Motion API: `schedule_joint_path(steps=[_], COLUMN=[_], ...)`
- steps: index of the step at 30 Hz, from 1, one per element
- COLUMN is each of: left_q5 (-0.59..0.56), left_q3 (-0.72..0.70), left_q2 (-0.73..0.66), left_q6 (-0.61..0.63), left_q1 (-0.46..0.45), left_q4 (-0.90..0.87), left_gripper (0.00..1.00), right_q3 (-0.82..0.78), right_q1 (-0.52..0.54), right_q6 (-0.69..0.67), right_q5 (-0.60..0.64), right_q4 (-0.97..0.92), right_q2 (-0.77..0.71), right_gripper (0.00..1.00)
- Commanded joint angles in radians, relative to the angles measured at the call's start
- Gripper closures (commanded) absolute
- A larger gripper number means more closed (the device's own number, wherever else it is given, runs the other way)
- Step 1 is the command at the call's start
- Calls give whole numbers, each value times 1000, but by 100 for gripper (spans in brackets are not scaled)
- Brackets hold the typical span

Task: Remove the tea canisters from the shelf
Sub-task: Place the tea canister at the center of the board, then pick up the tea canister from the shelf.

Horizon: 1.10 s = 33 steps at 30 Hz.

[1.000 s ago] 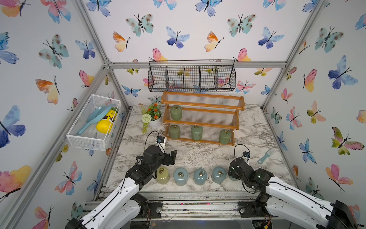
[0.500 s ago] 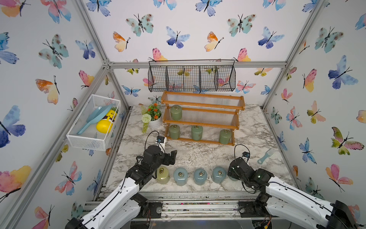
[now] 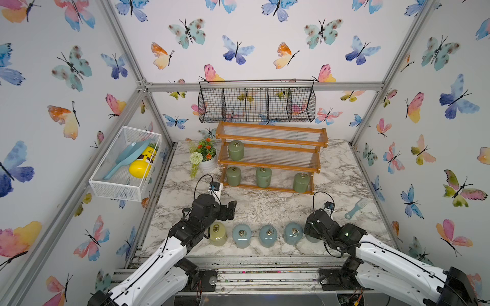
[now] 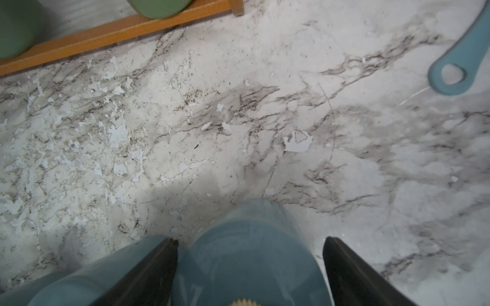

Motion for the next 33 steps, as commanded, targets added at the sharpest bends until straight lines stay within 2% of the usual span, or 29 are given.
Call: schedule_joint_path(steps=[1,10,17,20,24,27,33], left_q5=[26,90,118,111,103,130,158], left_q3=[16,69,188,263,358,435,562], left_q2=[2,50,189,276,392,486,650], left_q6=[9,33,99,126,162,159,144], left_q1=[14,76,90,95,107,132,170], left_q4=[20,50,117,144,199,222,242], left_gripper=[2,2,2,2,2,2,2], right_q3=[51,171,247,254,264,269,284], right_q1=[7,7,0,-24,-81,-128,-159], right_q6=[-12,-85,-269,-365,-451,-495,-549], right_q5=[73,147,218,203,97,11,-76], right_q4=[-54,-66,78,189,297,360,432], right_q2=[-3,-9,22,35,79,120,180], right_gripper=[7,2,1,1,2,2,2])
